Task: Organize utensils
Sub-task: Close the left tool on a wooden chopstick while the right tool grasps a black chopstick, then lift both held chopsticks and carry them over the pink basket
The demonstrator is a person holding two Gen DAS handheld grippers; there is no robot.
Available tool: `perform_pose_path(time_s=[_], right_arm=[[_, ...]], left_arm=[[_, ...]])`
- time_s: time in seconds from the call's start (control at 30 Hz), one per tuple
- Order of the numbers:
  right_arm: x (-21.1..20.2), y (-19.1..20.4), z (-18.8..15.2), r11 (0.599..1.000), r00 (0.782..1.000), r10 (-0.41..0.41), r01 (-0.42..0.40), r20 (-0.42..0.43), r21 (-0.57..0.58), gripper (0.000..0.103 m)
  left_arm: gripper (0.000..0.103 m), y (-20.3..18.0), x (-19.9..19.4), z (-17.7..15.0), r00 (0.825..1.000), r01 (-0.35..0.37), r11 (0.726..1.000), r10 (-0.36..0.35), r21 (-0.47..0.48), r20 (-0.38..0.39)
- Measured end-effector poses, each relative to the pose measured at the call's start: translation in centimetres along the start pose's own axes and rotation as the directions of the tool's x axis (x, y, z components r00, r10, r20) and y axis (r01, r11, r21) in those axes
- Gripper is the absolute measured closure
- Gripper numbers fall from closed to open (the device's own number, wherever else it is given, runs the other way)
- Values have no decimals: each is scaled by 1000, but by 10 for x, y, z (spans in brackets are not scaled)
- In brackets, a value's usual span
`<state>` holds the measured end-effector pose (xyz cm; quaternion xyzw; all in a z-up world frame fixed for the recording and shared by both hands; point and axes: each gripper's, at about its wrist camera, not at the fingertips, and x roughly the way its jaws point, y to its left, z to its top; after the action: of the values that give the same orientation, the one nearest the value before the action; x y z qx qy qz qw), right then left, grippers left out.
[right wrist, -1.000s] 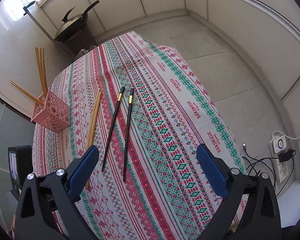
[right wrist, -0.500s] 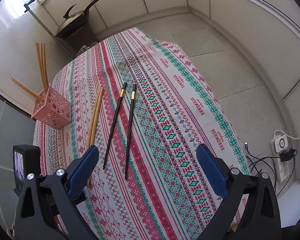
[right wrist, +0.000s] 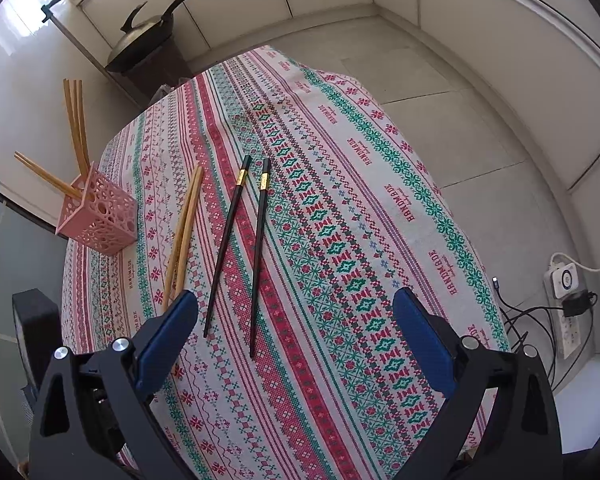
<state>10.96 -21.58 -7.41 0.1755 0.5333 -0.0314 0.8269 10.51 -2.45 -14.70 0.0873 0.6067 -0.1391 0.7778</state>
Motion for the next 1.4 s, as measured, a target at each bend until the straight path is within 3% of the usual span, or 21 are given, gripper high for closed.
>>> perform_pose_path(time_s=[0.13,0.2,0.33,0.43,0.57,0.6,0.67,0.77,0.9,0.97,1.03,1.23,1.4], right_arm=[[0,13,-2,999,1000,9,-8,20,-43,8],[1,23,-4,997,999,22,-20,24,-74,8],[10,39,-6,993,998,61,-61,-5,-98,8],[18,35,5,996,996,83,-83,-19,-15,8],[47,15,42,982,993,100,-89,-58,166,10],[56,11,51,976,992,103,-87,-71,198,13],[73,7,65,967,987,119,-90,-112,238,33],[100,7,81,964,981,108,-64,-160,257,47],[132,16,94,974,979,43,3,-198,228,48],[136,34,97,991,986,-29,50,-165,124,62],[139,44,95,996,988,-64,73,-142,57,93],[122,28,86,994,993,1,12,-119,112,96],[54,37,77,995,997,78,-78,-1,61,96]], left_arm=[[99,3,-62,-2,988,12,1000,-13,6,151],[99,9,-99,-7,969,4,1000,-3,-1,246],[99,27,-156,-14,912,-31,999,38,-25,409],[99,37,-188,-21,869,-42,998,58,-43,492],[99,48,-208,-26,837,-56,998,68,-39,542],[99,48,-209,-26,835,-62,998,70,-34,546],[99,49,-209,-27,831,-78,997,80,-26,550],[99,52,-206,-33,836,-85,996,84,-24,542],[99,56,-198,-32,842,-89,996,89,-25,532],[99,55,-198,-32,842,-87,996,88,-27,532],[99,56,-197,-31,841,-85,996,89,-33,533],[99,63,-200,-27,832,-40,997,72,-70,550],[99,71,-209,-27,819,11,993,58,-116,571]])
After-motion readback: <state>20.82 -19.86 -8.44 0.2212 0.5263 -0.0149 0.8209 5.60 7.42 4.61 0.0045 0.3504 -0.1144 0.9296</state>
